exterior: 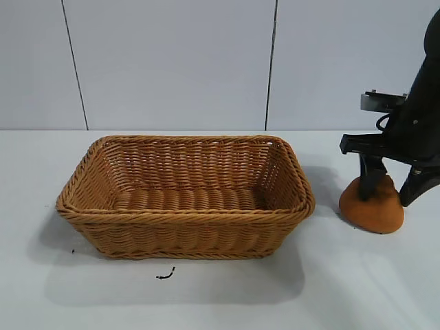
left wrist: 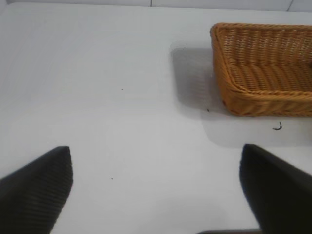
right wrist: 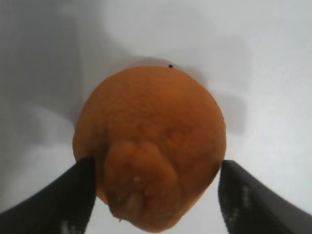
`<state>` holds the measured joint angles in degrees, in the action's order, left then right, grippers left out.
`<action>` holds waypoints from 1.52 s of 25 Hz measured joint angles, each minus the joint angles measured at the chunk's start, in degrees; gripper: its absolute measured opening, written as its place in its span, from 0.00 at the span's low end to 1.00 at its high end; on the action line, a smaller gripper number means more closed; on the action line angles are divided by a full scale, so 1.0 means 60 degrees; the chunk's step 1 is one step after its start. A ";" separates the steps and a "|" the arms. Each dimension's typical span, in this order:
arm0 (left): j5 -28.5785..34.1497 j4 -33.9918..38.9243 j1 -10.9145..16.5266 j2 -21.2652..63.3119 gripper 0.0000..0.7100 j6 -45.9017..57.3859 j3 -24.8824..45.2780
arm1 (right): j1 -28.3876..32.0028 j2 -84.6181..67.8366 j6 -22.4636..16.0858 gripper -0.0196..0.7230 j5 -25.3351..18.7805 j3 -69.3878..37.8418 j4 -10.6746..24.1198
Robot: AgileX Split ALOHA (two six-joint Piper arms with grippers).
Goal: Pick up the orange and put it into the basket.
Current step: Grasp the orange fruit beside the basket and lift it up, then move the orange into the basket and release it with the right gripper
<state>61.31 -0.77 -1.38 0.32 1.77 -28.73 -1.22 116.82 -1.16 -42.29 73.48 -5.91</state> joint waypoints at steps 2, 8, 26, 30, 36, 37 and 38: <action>0.0000 0.0000 0.0000 0.0000 0.94 0.0000 0.0000 | 0.0000 -0.0011 -0.0008 0.12 -0.0038 0.0012 0.0000; 0.0000 0.0000 0.0000 0.0000 0.94 0.0000 0.0000 | 0.0000 -0.0449 0.0193 0.07 -0.0462 0.0125 -0.0019; 0.0000 0.0000 0.0000 0.0000 0.94 0.0000 0.0000 | -0.0679 -0.2276 0.0485 0.07 -0.3297 0.2835 -0.0672; 0.0000 0.0000 0.0000 0.0000 0.94 0.0000 0.0000 | -0.1913 -0.2276 0.0505 0.07 -0.3095 0.2835 -0.0771; 0.0000 0.0000 0.0000 0.0000 0.94 0.0000 0.0000 | -0.3945 -0.2214 0.0323 0.07 -0.2057 0.2835 -0.0771; 0.0000 0.0000 0.0000 0.0000 0.94 0.0000 0.0000 | -0.4180 -0.2124 0.0278 0.07 -0.1889 0.2835 -0.0781; 0.0000 0.0000 0.0000 0.0000 0.94 0.0000 0.0000 | -0.4434 -0.1998 0.0243 0.07 -0.1770 0.2852 -0.0781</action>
<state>61.31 -0.77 -1.38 0.32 1.77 -28.73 -27.82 104.83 0.30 -52.92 90.59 -10.59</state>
